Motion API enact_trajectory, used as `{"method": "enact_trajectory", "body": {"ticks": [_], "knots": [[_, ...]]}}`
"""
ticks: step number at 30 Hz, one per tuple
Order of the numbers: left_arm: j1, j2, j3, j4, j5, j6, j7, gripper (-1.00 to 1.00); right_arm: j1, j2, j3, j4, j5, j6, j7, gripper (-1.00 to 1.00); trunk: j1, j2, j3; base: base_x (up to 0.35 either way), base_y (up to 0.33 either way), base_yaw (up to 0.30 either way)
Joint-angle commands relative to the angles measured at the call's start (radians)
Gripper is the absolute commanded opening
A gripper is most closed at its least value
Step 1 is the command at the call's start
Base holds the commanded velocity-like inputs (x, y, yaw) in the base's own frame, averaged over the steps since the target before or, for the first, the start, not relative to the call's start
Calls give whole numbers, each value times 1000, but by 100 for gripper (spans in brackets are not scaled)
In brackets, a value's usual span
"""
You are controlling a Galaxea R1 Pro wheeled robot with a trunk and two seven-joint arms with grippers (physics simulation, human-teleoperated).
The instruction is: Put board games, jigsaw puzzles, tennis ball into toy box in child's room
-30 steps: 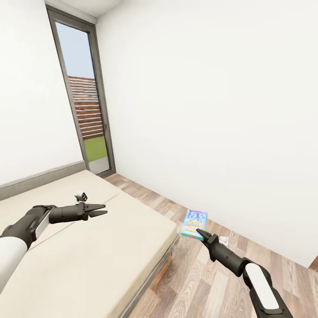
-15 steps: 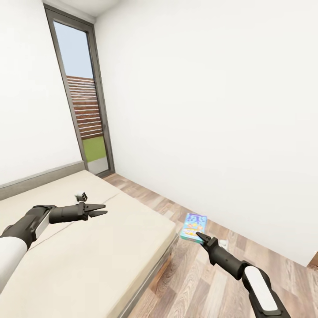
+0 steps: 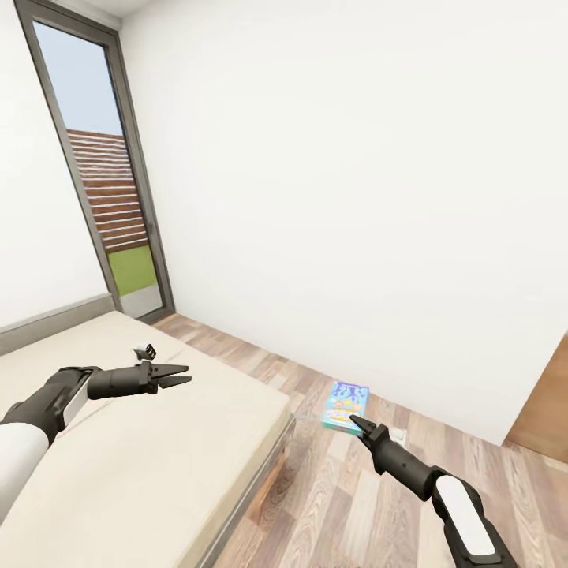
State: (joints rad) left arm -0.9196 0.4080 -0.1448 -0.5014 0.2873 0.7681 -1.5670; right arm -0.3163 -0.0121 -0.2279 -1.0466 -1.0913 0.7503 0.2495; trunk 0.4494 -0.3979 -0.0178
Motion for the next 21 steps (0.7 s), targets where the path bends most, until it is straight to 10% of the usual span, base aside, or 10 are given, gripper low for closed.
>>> {"method": "enact_trajectory", "body": {"ticks": [1, 21], "knots": [[-1, 2, -6, 0, 5, 11, -4, 100, -1, 1, -2, 0, -1, 6, 4, -100, 1, -2, -2, 0, 0, -271], [-1, -2, -7, 0, 4, 11, -4, 100, -1, 2, -2, 0, 0, 5, 1, -100, 1, -2, -10, 0, 0, -254]]}}
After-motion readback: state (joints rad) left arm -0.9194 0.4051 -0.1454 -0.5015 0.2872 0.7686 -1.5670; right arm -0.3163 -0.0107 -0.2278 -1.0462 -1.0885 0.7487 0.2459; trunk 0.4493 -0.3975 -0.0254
